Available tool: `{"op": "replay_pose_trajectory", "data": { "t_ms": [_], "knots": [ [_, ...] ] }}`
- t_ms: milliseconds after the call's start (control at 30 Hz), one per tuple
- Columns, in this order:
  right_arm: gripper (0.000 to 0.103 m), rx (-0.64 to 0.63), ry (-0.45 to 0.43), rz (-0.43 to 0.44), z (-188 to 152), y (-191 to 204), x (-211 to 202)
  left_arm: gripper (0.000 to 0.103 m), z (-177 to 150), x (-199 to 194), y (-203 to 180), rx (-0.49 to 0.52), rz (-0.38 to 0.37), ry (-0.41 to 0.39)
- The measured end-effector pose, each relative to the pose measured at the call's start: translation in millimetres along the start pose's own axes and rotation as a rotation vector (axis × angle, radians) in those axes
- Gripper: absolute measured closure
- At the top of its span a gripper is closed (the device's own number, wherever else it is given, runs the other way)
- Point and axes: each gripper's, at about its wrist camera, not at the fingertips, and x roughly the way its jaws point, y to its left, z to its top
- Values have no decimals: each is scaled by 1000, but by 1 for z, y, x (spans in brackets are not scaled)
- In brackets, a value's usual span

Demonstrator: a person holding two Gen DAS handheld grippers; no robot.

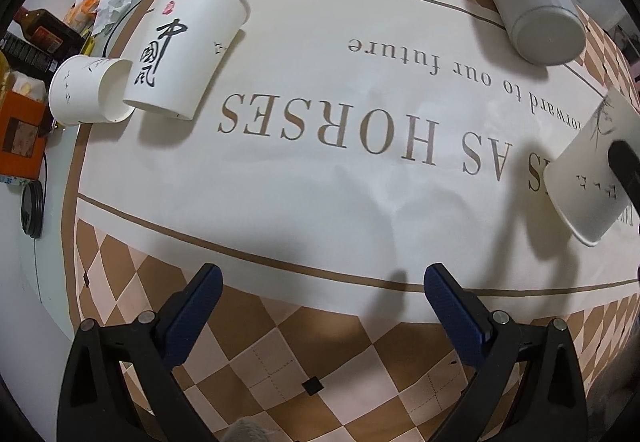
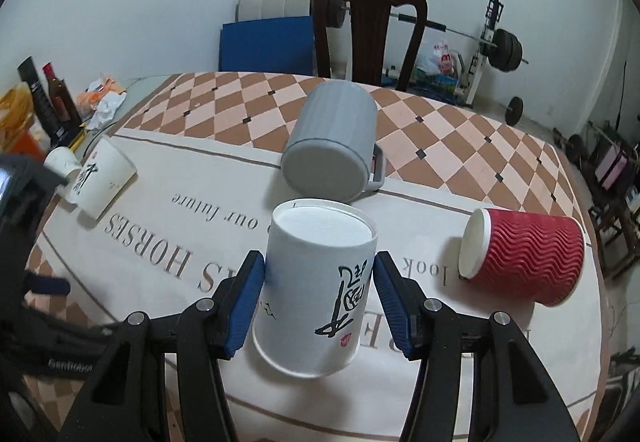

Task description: Flip cup upside down

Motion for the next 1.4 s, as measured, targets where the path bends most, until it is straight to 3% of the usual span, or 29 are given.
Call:
{"op": "replay_pose_trajectory", "data": {
  "t_ms": [300, 400, 600, 733, 900, 1233, 1400],
  "knots": [
    [43, 37, 51, -6, -18, -1, -7, 0, -19, -19, -16, 46, -11, -36],
    [25, 77, 83, -24, -22, -4, -16, 0, -32, -36, -17, 56, -7, -67],
    [2, 143, 102, -104, -29, -9, -68, 0, -57, -85, -21, 85, -20, -147],
    [2, 182, 137, -190, -31, -12, -117, 0, -78, -138, -19, 100, -55, -228],
    [1, 235, 147, -225, -30, -17, -178, 0, -94, -192, -10, 129, -90, -325],
    [1, 267, 87, -316, -30, -2, -311, 0, -147, -285, -2, 157, -143, -467],
    [1, 303, 52, -340, -28, 3, -362, 0, -165, -314, 2, 167, -130, -506]
  ]
}}
